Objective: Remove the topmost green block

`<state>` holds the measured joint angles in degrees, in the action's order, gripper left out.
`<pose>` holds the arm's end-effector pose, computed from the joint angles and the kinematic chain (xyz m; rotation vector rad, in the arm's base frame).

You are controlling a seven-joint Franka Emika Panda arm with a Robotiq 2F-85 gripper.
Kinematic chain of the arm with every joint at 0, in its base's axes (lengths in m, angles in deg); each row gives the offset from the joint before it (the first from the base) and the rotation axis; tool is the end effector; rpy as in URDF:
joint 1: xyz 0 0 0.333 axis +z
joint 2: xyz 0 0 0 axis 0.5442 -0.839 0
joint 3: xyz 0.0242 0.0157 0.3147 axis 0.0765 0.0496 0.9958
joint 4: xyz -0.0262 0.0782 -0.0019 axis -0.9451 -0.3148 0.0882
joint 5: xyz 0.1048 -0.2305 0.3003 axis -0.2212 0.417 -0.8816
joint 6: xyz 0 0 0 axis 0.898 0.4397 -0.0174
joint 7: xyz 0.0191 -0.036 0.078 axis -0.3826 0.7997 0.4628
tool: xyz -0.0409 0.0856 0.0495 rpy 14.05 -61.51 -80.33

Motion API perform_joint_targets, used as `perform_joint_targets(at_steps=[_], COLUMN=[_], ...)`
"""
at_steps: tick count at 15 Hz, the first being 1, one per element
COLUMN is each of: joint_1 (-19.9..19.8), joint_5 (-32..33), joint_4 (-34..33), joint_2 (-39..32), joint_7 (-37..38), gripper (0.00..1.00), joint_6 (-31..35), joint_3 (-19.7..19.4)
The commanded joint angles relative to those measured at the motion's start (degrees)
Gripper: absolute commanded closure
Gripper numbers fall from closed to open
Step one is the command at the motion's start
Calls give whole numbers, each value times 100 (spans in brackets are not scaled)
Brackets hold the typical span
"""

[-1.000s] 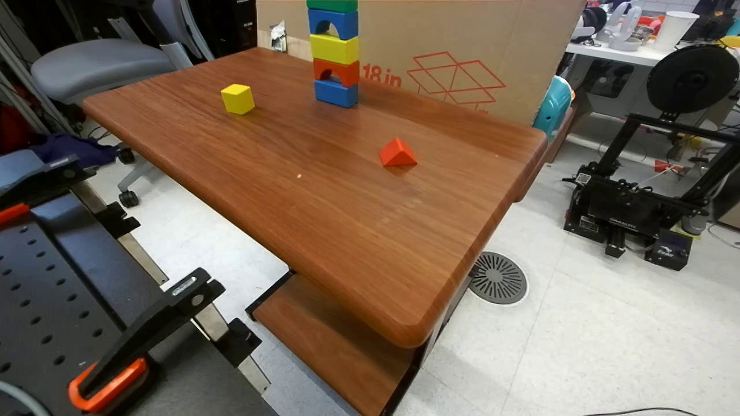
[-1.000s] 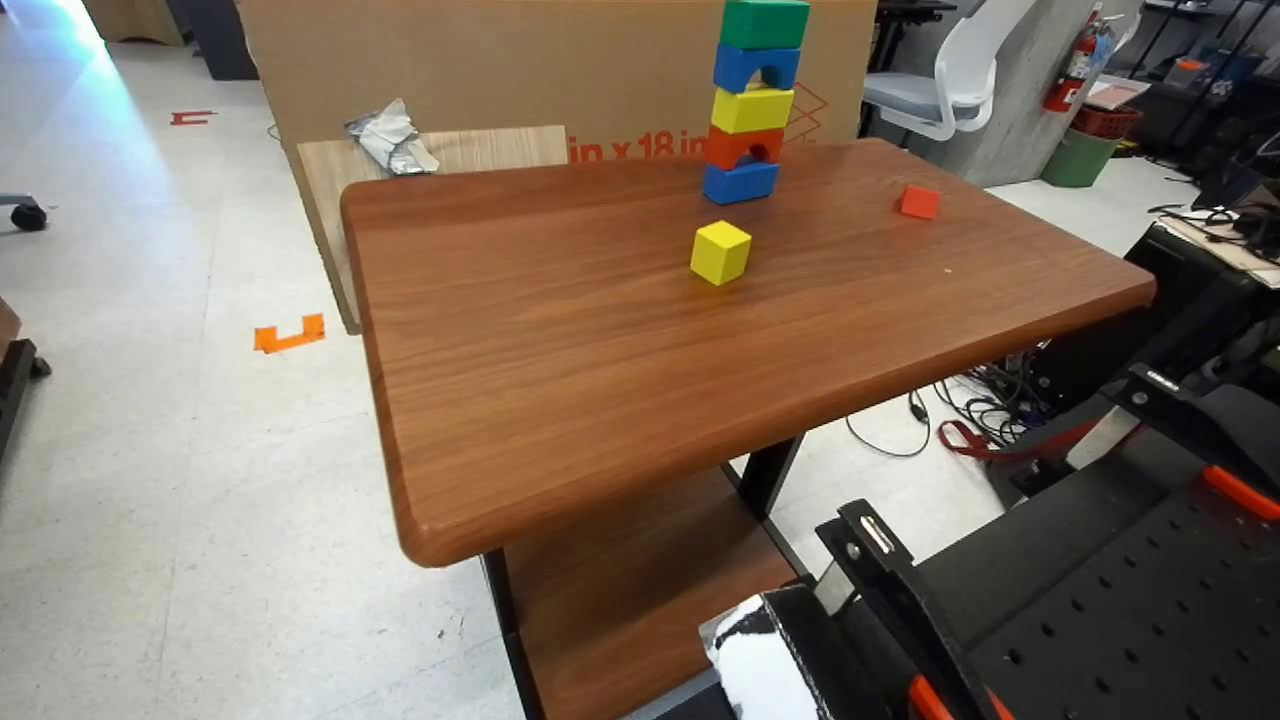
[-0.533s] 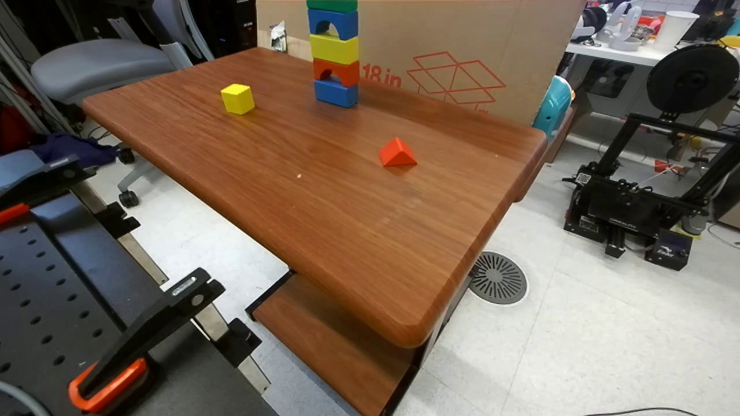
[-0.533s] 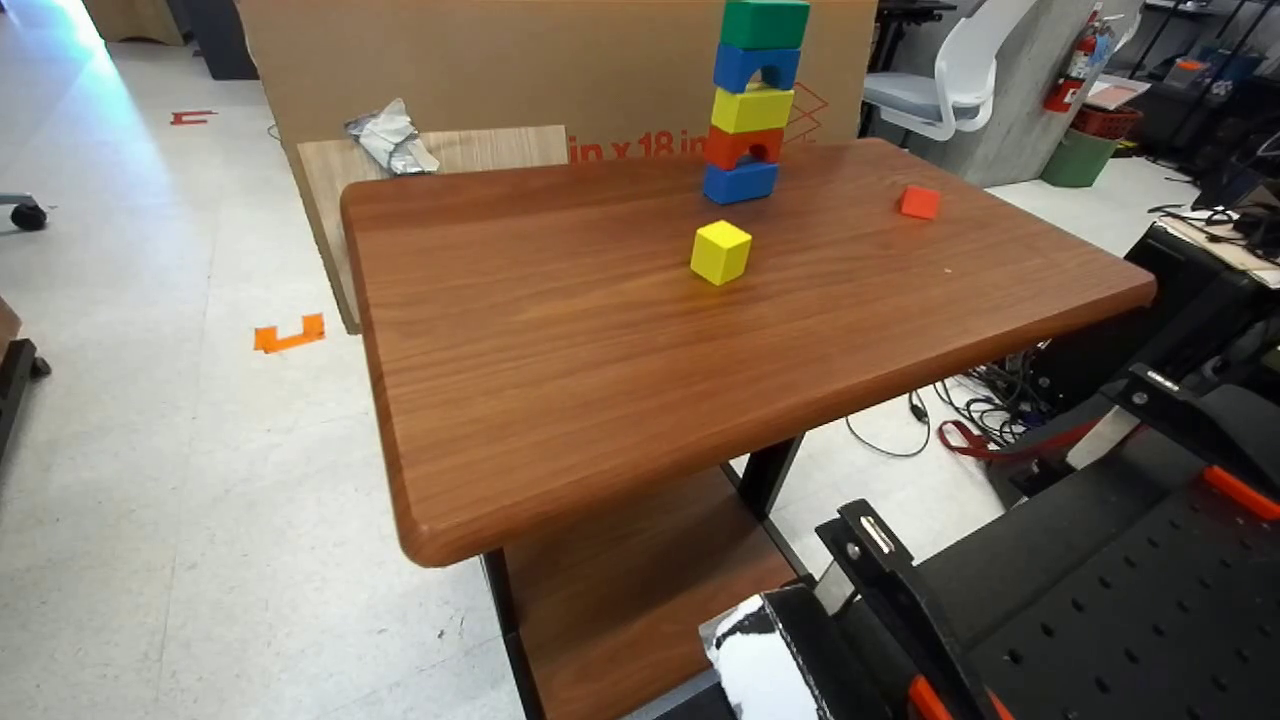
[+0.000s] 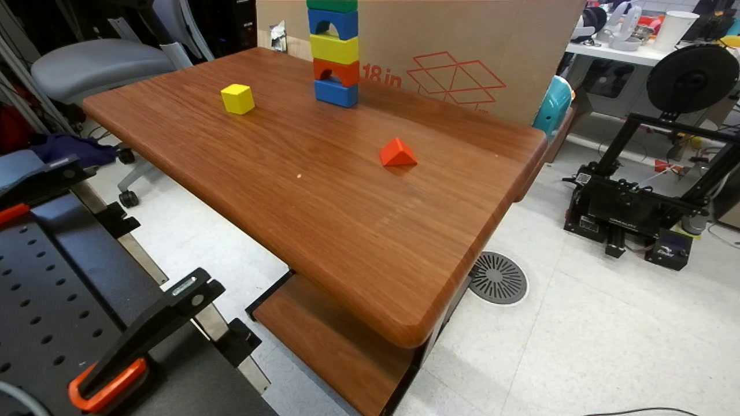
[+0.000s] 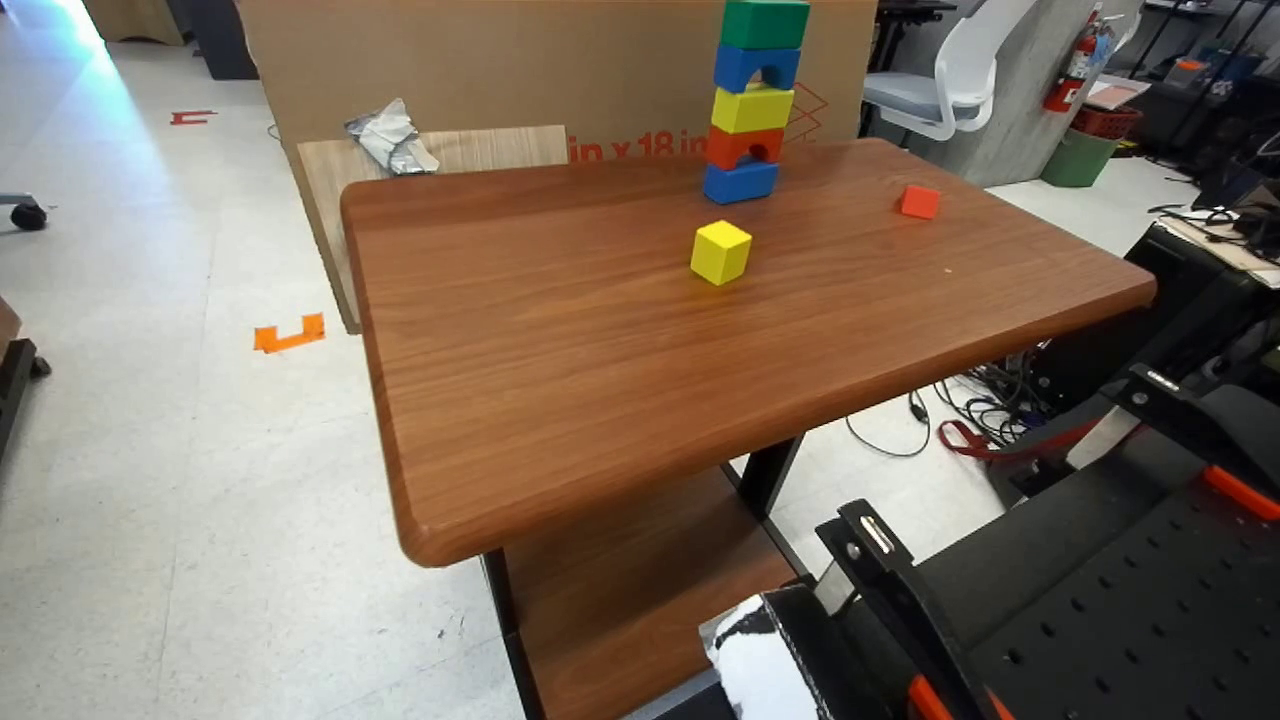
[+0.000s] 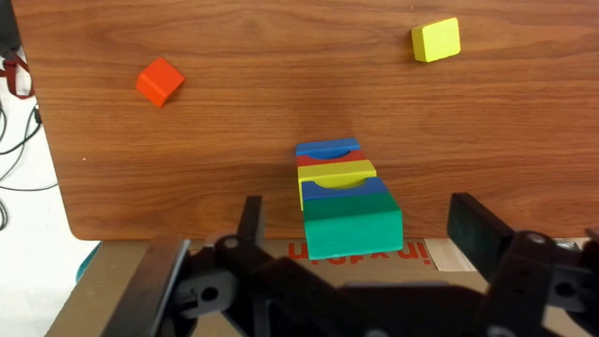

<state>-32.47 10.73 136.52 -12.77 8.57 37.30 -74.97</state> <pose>0.6270 0.0098 0.3474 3.1146 0.0622 0.0344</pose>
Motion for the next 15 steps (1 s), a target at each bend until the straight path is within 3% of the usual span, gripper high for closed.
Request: perform_joint_targets(at_steps=[1, 15], joint_1=[36, 163], joint_5=[-48, 121], joint_4=[-649, -1497], joint_2=[-466, -1213], joint_7=[73, 244], gripper=[0, 0], joint_6=[-363, -890], joint_3=[3, -56])
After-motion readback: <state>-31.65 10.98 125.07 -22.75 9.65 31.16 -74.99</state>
